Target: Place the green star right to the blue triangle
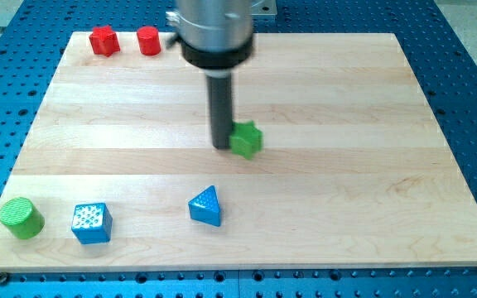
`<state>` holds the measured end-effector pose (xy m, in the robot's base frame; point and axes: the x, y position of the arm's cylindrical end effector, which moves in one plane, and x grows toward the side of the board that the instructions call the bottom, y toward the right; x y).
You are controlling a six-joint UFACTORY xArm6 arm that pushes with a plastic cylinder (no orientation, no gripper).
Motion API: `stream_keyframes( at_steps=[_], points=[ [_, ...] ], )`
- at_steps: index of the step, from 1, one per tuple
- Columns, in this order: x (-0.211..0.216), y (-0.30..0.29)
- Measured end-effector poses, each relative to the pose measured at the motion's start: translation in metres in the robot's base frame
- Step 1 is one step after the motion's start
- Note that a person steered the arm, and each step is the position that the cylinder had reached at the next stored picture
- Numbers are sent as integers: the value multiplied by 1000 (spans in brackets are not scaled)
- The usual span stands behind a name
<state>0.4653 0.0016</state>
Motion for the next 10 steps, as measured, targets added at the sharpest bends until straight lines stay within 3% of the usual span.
stream_keyframes(
  at_steps=[2, 4, 5, 6, 8, 10],
  points=[
    [-25, 5],
    [22, 78],
    [10, 90],
    [24, 124],
    [64, 140],
    [74, 149]
  ],
)
